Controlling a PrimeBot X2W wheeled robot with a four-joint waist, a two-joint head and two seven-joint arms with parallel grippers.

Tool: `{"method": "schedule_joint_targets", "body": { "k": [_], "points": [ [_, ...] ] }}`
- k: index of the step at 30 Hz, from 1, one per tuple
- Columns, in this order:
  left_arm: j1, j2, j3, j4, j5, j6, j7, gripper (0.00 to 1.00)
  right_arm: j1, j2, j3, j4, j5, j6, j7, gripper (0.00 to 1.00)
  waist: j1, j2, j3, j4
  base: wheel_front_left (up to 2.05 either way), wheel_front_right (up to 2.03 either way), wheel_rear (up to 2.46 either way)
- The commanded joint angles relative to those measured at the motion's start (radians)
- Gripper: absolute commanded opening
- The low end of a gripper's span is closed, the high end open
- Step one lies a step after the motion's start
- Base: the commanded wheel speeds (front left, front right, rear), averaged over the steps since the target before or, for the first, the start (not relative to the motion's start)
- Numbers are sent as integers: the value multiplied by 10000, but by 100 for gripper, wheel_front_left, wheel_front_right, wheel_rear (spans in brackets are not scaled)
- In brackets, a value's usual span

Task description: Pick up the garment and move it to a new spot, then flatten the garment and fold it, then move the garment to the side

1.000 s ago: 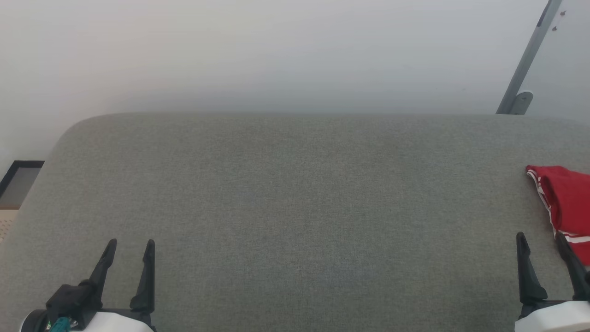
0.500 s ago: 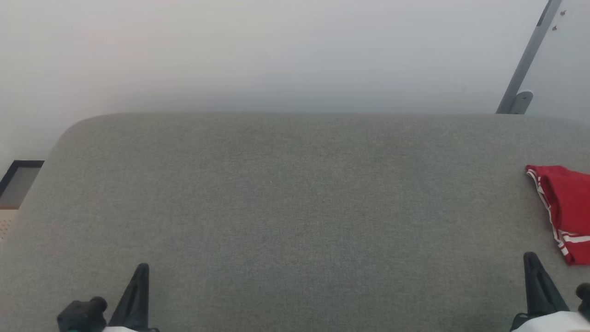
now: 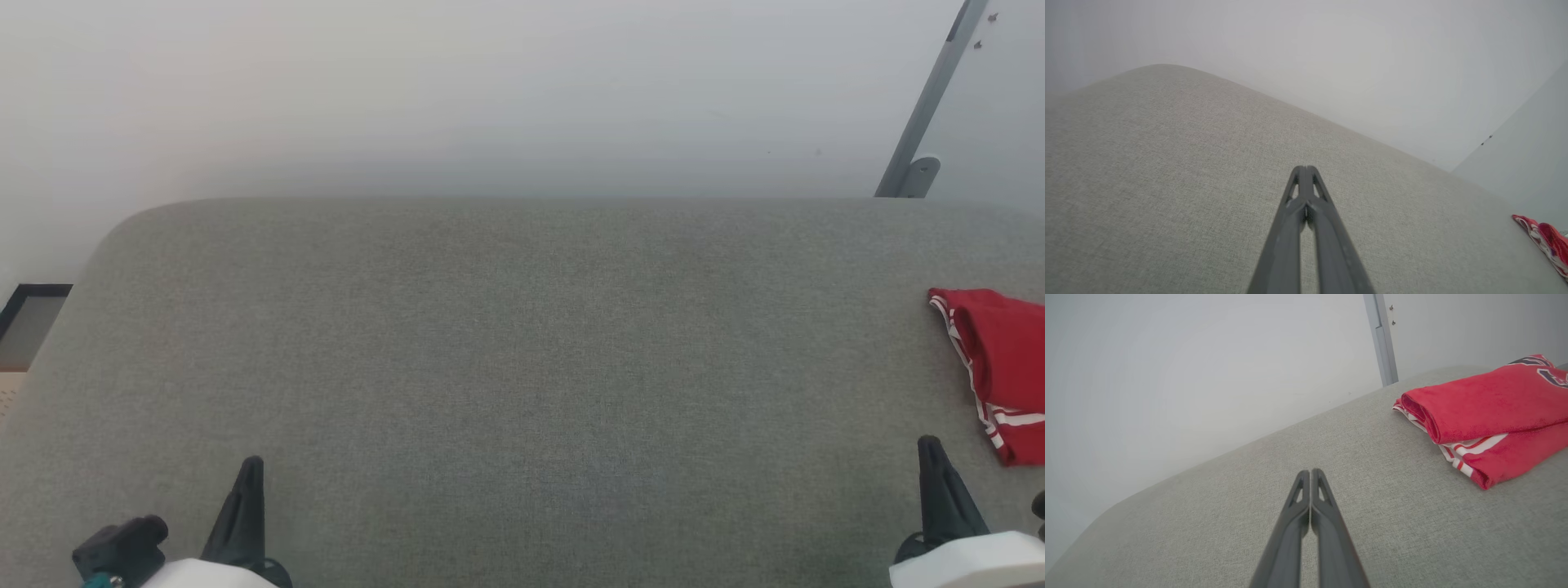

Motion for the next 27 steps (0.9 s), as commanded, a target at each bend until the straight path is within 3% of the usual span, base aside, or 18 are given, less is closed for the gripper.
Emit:
{"method": "schedule_joint_targets", "body": {
  "k": [1, 27],
  "points": [
    [-391, 26, 84, -116, -511, -6, 111, 0, -341, -26, 16, -92, 505, -3, 154, 0, 0, 0, 7, -10, 0, 0, 0],
    [-917, -308, 205, 15, -3945, -11, 1026, 0, -863, 281, 138, 27, 3922, -6, 1063, 0, 0, 0, 99, -126, 0, 0, 0]
  ]
}}
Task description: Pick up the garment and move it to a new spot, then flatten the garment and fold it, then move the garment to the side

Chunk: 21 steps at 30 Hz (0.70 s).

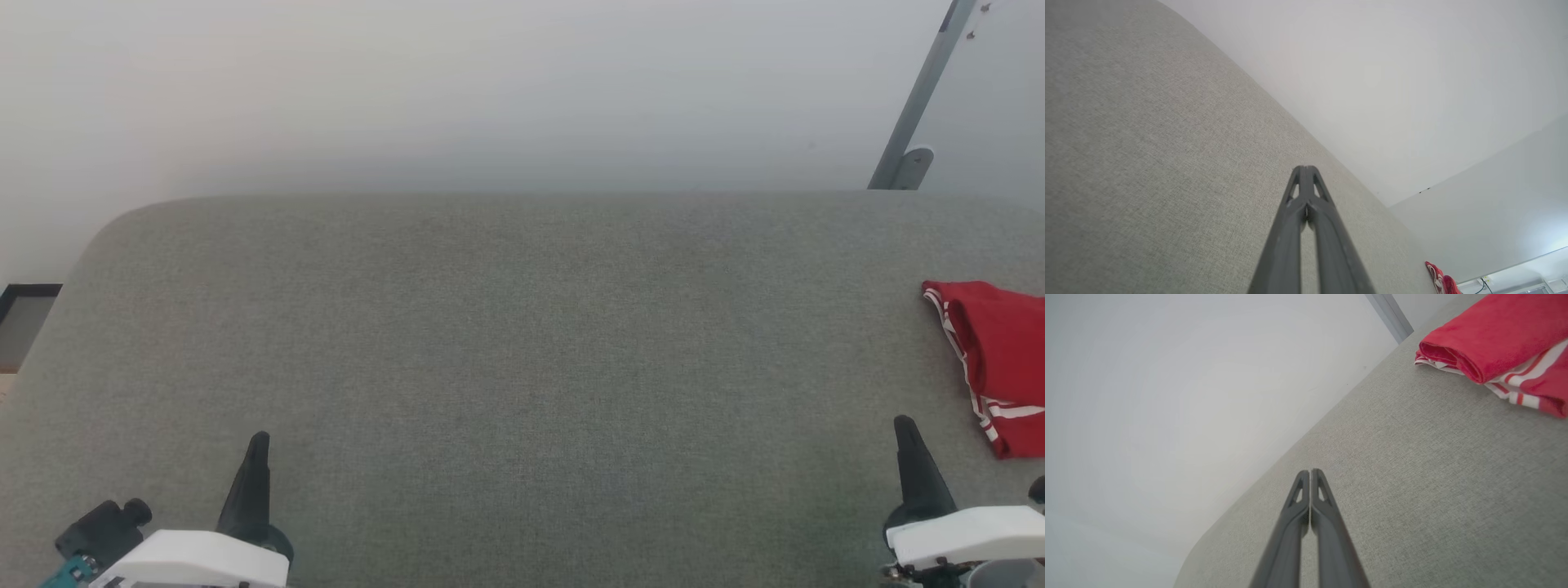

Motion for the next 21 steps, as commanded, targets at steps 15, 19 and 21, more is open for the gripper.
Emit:
{"method": "schedule_joint_targets", "body": {
  "k": [15, 19, 21],
  "points": [
    [-554, -132, 123, -33, -1858, -14, 493, 0, -513, 127, 48, -45, 1851, -6, 485, 0, 0, 0, 56, -71, 0, 0, 0],
    [-633, -185, 139, -9, -2358, -15, 636, 0, -597, 178, 65, -22, 2353, -6, 628, 0, 0, 0, 74, -94, 0, 0, 0],
    [-667, -206, 147, 1, -2571, -16, 687, 0, -635, 195, 73, -14, 2552, -6, 684, 0, 0, 0, 82, -103, 0, 0, 0]
  ]
}}
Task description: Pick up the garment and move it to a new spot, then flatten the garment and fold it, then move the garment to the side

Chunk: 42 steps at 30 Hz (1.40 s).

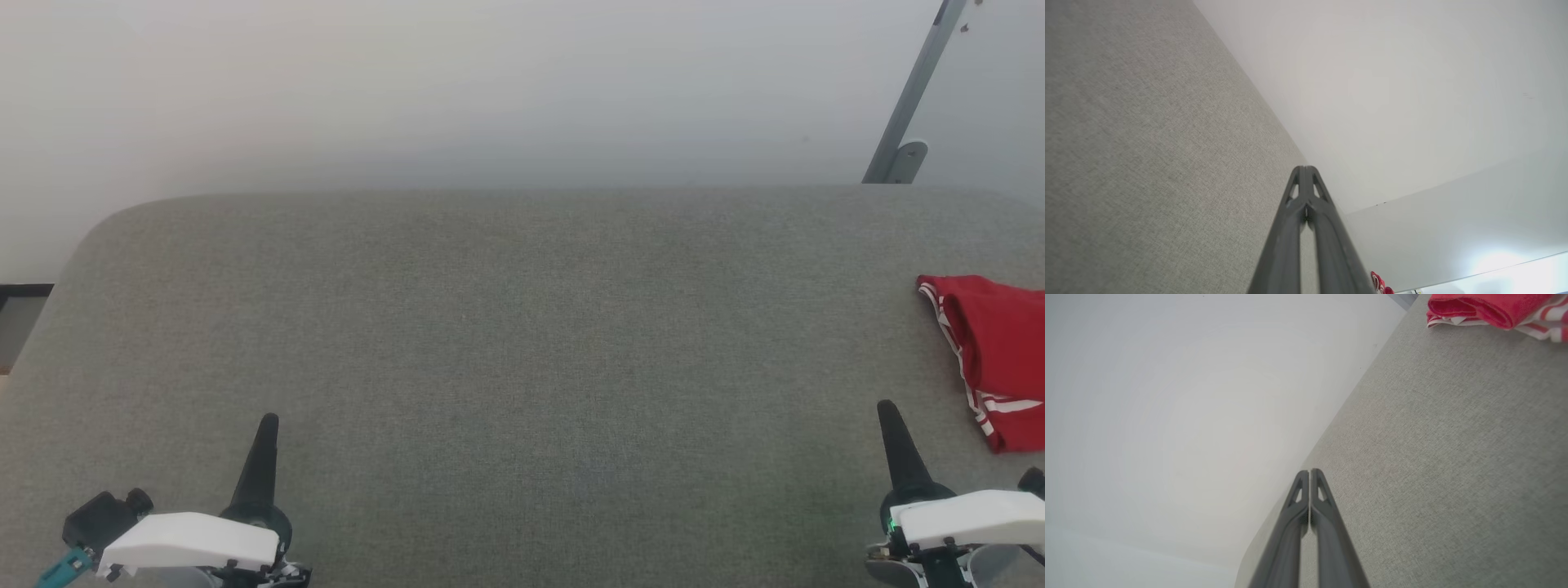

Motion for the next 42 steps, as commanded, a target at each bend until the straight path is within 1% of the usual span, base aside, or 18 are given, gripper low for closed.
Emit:
{"method": "schedule_joint_targets", "body": {
  "k": [1, 21, 42],
  "points": [
    [-276, 20, 51, -54, -321, -16, 78, 0, -265, 14, 17, -64, 278, -4, 85, 0, 0, 0, 6, -7, 0, 0, 0],
    [-509, -160, 113, 24, -2045, -20, 542, 0, -491, 163, 81, 19, 1958, -3, 540, 0, 0, 0, 75, -95, 0, 0, 0],
    [-746, -310, 170, 92, -3613, -25, 968, 0, -717, 320, 137, 100, 3539, -4, 972, 0, 0, 0, 153, -192, 0, 0, 0]
  ]
}}
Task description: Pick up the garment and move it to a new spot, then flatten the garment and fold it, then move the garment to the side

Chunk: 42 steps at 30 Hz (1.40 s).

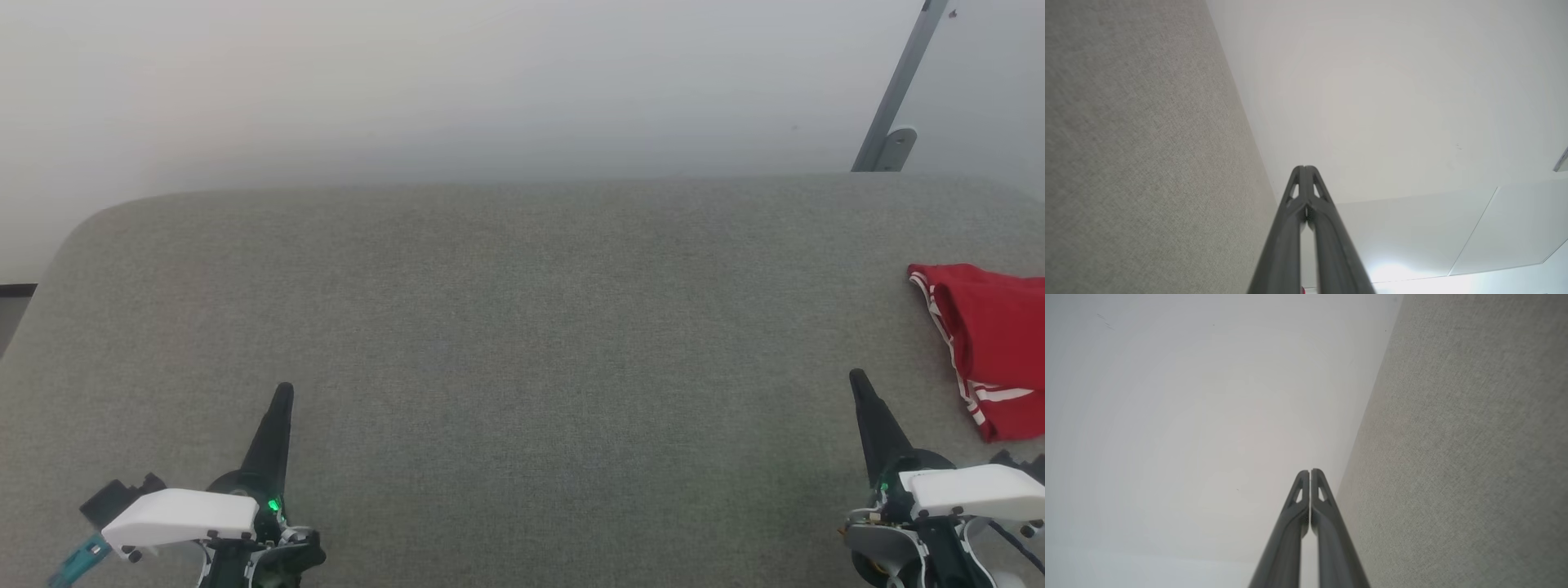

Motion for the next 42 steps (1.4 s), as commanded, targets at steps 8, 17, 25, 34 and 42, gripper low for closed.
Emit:
{"method": "schedule_joint_targets", "body": {
  "k": [8, 17, 25, 34, 42],
  "points": [
    [-250, -55, 62, 7, -637, -26, 198, 0, -208, 83, 39, 46, 657, 1, 186, 0, 0, -1, 29, -37, 0, 0, 0],
    [-302, -122, 83, 38, -1204, -28, 341, 0, -264, 140, 56, 74, 1226, 0, 353, 0, 0, -1, 62, -78, 0, 0, 0],
    [-314, -121, 82, 38, -1231, -28, 354, 0, -261, 138, 57, 73, 1231, 0, 352, 0, 0, -1, 65, -82, 0, 0, 0],
    [-313, -121, 81, 38, -1232, -28, 353, 0, -261, 138, 58, 73, 1232, 0, 350, 0, 0, -1, 65, -82, 0, 0, 0],
    [-313, -121, 80, 37, -1232, -28, 352, 0, -260, 138, 56, 73, 1233, 0, 349, 0, 0, -1, 65, -82, 0, 0, 0]
  ]
}}
